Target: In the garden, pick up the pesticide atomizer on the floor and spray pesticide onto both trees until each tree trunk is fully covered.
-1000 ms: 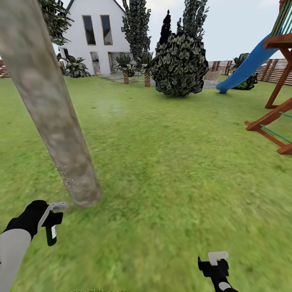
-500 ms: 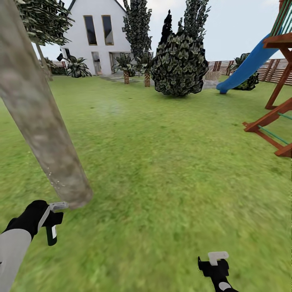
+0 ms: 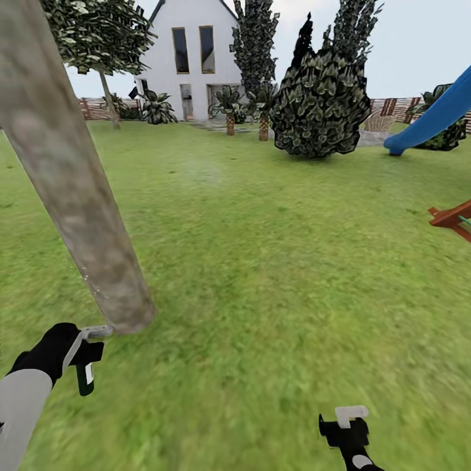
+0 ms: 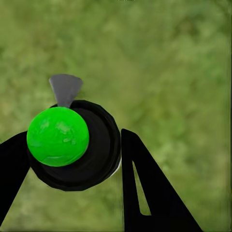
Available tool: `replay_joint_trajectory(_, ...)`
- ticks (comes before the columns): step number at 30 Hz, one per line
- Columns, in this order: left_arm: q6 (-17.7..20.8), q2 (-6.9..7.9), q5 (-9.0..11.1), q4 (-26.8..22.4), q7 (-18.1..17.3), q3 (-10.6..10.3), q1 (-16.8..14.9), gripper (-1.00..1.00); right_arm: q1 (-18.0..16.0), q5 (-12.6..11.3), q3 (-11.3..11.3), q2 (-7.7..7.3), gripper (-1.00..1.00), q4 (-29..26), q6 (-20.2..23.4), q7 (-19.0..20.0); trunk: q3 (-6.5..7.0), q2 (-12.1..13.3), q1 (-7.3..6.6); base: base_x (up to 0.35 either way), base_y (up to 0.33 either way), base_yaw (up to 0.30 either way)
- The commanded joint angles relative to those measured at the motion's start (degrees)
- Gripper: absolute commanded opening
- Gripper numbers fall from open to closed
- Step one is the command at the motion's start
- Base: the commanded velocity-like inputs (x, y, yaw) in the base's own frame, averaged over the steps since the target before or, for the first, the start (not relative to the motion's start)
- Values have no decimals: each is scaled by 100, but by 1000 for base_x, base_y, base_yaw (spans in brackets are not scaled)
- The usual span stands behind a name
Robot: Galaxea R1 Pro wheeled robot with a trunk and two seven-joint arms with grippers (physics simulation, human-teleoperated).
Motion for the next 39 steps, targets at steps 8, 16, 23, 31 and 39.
replay_joint_trajectory(8,11,-118,-51,-8,-55,46,-5,-100,-1,-58,46,-6,100,-1,-14,-8,-5,-2,2,190,-177,41)
replay_joint_trajectory(16,113,-389,-63,-368,-23,-7,-177,-100,-1,-57,43,-18,100,-4,-14,-16,-5,-2,2,5,-4,262)
replay_joint_trajectory(23,503,-423,-56,-336,-49,-6,-1111,-100,-1,-57,43,-26,100,-2,-14,-12,-5,-2,2,0,0,111)
replay_joint_trajectory(31,507,-164,-75,-380,-287,-20,-1099,-100,-1,-66,43,-37,100,-10,-14,-11,-5,-2,2,0,0,47)
replay_joint_trajectory(39,509,-199,-63,-520,-295,-26,-1127,-100,-1,-62,34,-54,100,-10,-14,-19,-5,-2,2,187,0,84)
